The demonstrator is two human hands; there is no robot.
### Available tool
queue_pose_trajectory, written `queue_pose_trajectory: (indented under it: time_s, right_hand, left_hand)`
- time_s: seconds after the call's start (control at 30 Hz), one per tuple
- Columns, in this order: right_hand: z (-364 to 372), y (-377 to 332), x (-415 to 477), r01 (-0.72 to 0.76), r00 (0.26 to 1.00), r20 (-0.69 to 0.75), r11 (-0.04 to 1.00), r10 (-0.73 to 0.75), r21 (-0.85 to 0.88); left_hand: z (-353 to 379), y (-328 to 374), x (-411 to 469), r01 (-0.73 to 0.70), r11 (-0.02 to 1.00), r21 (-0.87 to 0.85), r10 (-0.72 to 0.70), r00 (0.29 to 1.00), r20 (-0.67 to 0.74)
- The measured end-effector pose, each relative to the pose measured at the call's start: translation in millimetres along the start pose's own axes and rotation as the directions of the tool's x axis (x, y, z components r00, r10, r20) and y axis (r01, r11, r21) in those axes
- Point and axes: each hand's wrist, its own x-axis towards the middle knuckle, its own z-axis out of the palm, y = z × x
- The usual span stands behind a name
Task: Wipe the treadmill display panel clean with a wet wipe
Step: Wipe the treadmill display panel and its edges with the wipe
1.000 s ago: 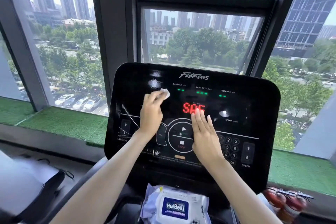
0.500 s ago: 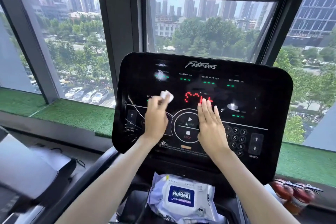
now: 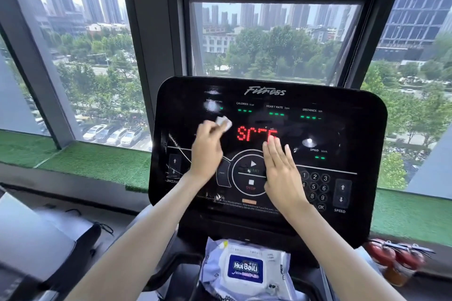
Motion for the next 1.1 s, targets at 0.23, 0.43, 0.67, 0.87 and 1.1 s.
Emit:
queue_pose_trajectory:
  time_s: [0.23,0.43,0.67,0.87,1.1]
  right_hand:
    - [-2.3,4.4,0.6,0.013,1.000,0.007,1.000,-0.013,-0.003]
    - [-6.5,2.2,0.7,0.022,0.999,0.027,0.999,-0.023,0.028]
    - [-21.7,26.1,-1.4,0.130,0.990,0.054,0.990,-0.133,0.047]
    - [-35.6,47.5,-19.2,-0.071,0.996,-0.036,0.988,0.077,0.138]
    - [-30.8,77.0,-34.8,-0.213,0.975,-0.035,0.968,0.220,0.134]
  left_hand:
    - [13.8,21.6,13.5,-0.367,0.930,-0.026,0.362,0.898,0.249]
    - [8.6,23.6,48.5,0.045,0.998,-0.040,-0.047,0.997,-0.062]
    - [26.1,43.8,36.9,-0.027,0.988,-0.154,0.027,1.000,0.000]
    - [47.2,76.0,21.7,-0.381,0.910,-0.162,0.409,0.891,0.198]
    - [53.2,88.4,30.1,-0.092,0.982,-0.163,0.095,0.995,0.012]
